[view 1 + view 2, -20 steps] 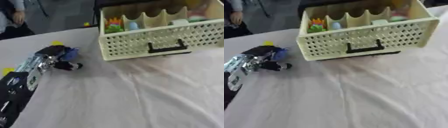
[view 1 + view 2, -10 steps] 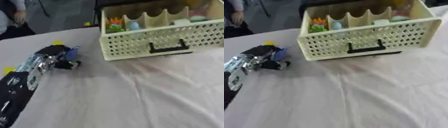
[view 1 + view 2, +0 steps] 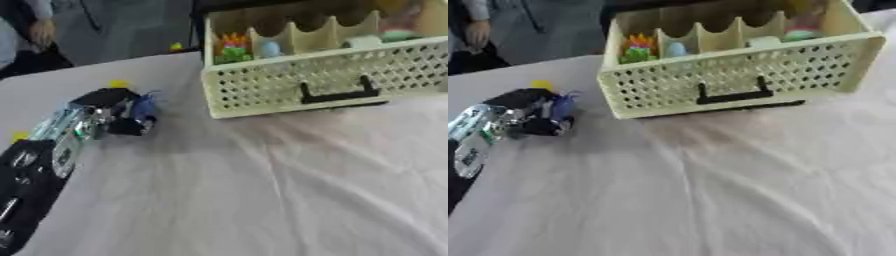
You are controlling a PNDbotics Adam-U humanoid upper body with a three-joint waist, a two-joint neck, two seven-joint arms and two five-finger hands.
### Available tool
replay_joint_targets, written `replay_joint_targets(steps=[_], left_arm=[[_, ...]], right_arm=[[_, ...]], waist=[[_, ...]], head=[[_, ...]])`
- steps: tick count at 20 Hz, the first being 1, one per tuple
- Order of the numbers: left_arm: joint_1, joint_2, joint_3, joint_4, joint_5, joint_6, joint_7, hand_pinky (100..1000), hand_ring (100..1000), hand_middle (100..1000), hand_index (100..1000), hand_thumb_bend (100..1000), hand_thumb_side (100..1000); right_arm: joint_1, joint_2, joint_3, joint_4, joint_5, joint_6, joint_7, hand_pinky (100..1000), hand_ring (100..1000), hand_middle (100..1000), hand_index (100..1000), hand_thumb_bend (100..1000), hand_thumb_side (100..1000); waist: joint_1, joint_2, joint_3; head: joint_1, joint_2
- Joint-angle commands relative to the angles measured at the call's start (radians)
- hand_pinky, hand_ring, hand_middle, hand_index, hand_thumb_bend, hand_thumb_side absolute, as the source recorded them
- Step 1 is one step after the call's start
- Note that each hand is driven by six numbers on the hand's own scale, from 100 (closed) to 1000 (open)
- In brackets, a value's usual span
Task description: Pick up objects from table and place into drawer.
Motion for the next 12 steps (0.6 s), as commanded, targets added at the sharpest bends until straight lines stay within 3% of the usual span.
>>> replay_joint_targets(steps=[1, 12], left_arm=[[-0.011, 0.035, 0.008, -0.013, -0.006, 0.010, 0.004, 551, 644, 864, 920, 108, 759], [-0.004, 0.027, -0.005, -0.006, -0.098, 0.021, 0.097, 418, 526, 719, 808, 100, 663]], right_arm=[[-0.007, -0.011, -0.008, -0.015, -0.011, 0.001, -0.006, 486, 470, 437, 692, 156, 541], [-0.005, -0.004, -0.015, -0.015, -0.015, -0.001, -0.019, 485, 470, 438, 691, 155, 538]], waist=[[-0.008, -0.030, -0.001], [-0.008, -0.023, -0.008]], head=[[0.000, -0.007], [0.005, -0.016]])
